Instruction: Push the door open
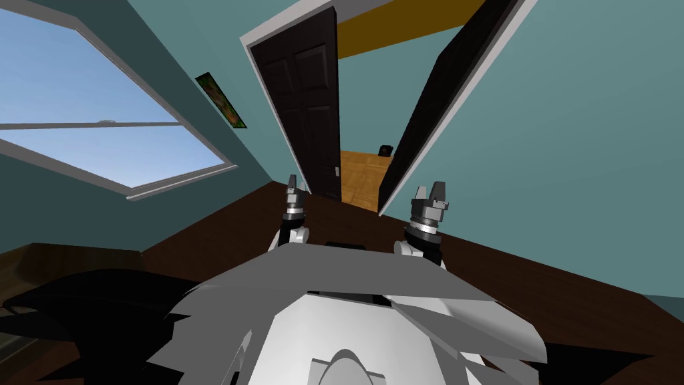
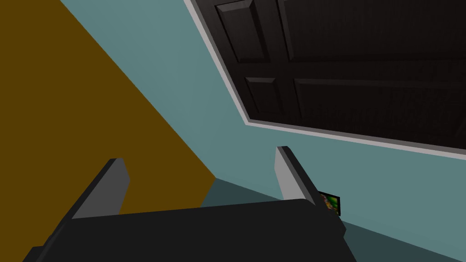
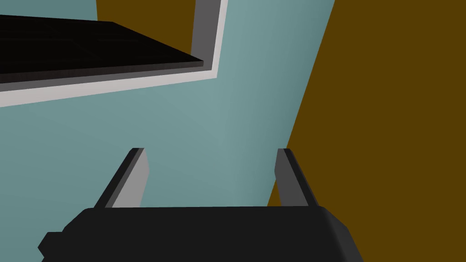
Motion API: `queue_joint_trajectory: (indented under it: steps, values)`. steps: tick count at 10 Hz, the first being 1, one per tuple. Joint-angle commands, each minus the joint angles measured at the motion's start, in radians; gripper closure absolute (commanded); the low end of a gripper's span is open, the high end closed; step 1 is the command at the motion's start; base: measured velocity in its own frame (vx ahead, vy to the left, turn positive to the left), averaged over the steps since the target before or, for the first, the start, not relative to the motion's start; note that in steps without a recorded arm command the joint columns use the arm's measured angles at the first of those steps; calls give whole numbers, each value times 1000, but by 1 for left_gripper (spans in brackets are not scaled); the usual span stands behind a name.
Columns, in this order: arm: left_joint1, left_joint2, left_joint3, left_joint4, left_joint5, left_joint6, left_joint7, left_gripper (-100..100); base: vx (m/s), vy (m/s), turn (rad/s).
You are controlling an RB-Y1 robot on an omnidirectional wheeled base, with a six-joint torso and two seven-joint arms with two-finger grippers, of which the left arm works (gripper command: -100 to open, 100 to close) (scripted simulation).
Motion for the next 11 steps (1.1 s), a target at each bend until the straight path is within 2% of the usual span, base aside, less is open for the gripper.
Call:
queue_joint_trajectory:
  steps: [1,11]
  values:
    - [-15,6,1,35,-3,-5,8,-100,105,25,-9]
    - [-119,30,-2,293,-31,-52,49,-100,100,25,-11]
